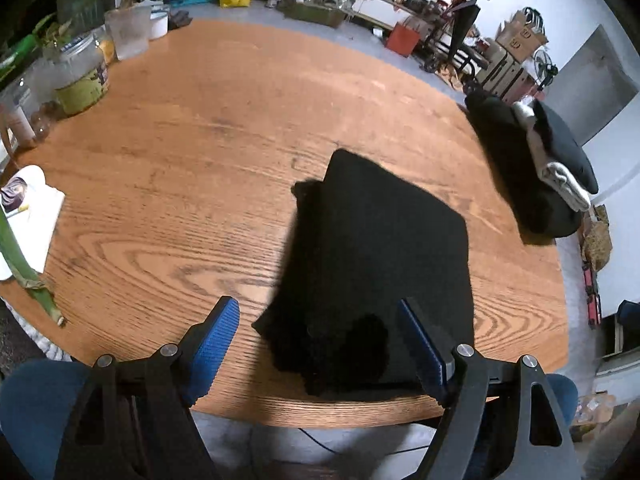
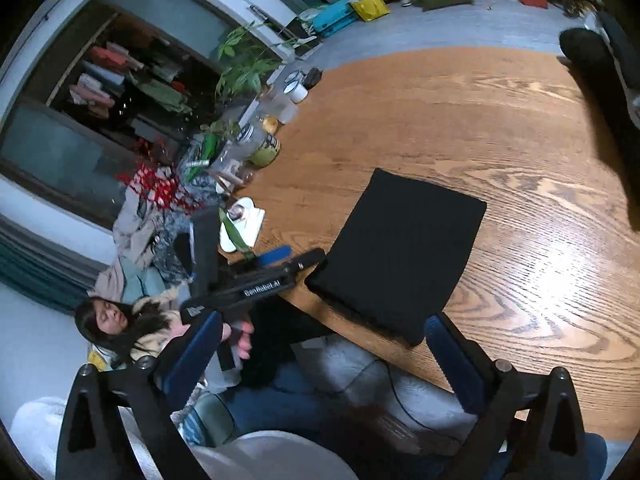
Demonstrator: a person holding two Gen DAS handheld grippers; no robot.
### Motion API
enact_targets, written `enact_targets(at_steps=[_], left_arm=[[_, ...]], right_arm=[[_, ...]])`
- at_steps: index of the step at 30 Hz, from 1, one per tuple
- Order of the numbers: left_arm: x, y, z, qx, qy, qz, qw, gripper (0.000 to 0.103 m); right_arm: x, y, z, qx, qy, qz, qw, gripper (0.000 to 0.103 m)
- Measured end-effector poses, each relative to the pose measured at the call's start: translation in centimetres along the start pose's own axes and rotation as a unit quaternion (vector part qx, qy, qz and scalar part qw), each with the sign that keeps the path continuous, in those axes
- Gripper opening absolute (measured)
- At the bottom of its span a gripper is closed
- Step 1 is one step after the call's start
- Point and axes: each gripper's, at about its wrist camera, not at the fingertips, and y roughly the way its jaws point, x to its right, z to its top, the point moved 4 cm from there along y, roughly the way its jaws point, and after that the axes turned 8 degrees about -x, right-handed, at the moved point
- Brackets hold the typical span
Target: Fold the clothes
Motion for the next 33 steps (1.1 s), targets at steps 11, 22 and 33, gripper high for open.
enact_targets(at_steps=[11,22,33], left_arm=[[-0.2,0.3,0.6,0.000,0.006,0.008,0.9999,0.081],[-0.4,0.9,0.1,-0.009,0.008,0.008,0.9999,0.081],[-0.3,1.2,-0.2,-0.010,0.009,0.011,0.9999,0.081]], right_arm=[[1.4,2.5,-0.6,-0.019,0.004,-0.001,1.000,0.103],[1.7,1.5,-0.6,0.012,0.020,0.004,1.000,0.103],[1.6,1.7,-1.6,0.001,0.007,0.007,1.000,0.103]])
